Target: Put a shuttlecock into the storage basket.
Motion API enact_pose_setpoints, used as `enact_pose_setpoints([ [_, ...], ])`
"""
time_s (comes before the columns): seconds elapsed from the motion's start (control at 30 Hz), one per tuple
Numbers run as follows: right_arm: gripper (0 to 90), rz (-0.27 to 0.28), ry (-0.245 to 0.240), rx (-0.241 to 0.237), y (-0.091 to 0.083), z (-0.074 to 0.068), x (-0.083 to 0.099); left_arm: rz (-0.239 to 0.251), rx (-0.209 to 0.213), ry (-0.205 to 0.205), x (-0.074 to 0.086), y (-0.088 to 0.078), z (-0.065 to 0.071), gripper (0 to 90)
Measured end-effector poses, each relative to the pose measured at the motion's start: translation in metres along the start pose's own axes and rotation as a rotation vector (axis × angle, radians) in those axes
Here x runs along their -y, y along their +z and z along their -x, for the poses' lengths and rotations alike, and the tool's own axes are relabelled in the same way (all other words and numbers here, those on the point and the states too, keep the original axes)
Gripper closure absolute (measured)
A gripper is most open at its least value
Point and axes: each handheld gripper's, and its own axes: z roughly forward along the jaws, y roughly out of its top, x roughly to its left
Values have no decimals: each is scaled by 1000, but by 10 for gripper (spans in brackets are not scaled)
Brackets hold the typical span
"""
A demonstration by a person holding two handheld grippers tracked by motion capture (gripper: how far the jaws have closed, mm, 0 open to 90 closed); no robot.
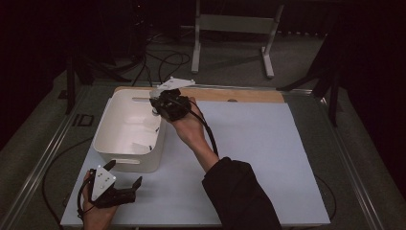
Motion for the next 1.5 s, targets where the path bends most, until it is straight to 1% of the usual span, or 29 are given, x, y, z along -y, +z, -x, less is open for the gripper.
enact_pose_setpoints([
  [0.13,890,0,-1,-3,2,-1,-1,2,-1,-1,0,0,0,1],
  [0.33,889,-2,10,-9,7,-2,-1,3,0,0,0,0,0,1],
  [0.9,885,-17,0,-10,21,-4,0,3,-1,-1,0,0,-1,0],
  [1.23,882,-33,-10,-15,29,-8,0,4,1,-2,0,-1,-1,0],
  [1.5,885,-28,-21,-29,35,-14,-4,6,2,-3,0,-1,-1,1],
])
